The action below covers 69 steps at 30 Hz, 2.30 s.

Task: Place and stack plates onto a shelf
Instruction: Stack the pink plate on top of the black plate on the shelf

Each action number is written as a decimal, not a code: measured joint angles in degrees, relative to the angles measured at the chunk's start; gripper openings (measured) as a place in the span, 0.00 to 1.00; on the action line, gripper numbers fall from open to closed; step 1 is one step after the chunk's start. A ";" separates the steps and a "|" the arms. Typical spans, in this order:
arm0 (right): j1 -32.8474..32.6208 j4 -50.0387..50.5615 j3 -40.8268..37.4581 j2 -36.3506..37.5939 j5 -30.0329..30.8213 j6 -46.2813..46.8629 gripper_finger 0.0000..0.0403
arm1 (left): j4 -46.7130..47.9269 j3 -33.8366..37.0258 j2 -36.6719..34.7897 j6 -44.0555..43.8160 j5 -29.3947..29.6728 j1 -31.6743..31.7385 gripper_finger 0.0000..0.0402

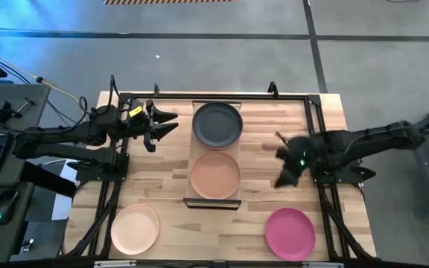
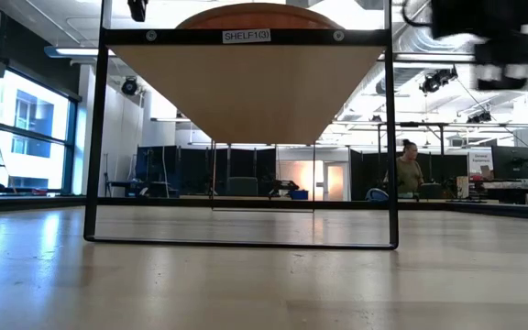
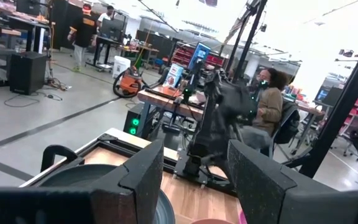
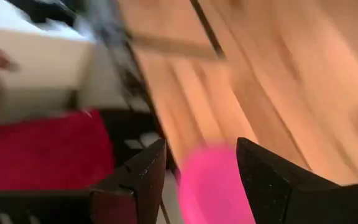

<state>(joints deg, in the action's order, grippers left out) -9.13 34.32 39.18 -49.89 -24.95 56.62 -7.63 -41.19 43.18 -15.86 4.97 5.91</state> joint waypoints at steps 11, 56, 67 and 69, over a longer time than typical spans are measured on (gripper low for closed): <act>-19.19 3.74 -6.18 -5.38 11.22 11.92 0.44 | 0.07 0.00 0.02 0.68 0.13 0.07 0.42; -25.64 -10.15 -7.43 -14.62 5.52 1.84 0.00 | 0.50 0.00 0.03 1.06 0.20 0.05 0.42; -22.77 -16.40 -7.40 4.27 0.14 13.82 0.00 | 0.49 0.00 0.04 1.05 0.20 0.05 0.42; -20.22 -18.09 -6.43 6.60 1.23 15.18 0.00 | 0.47 0.00 0.04 1.05 0.25 0.05 0.42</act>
<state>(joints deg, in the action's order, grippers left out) -29.35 16.23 32.75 -43.29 -23.72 71.80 -7.16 -41.19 43.22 -14.81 5.23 5.96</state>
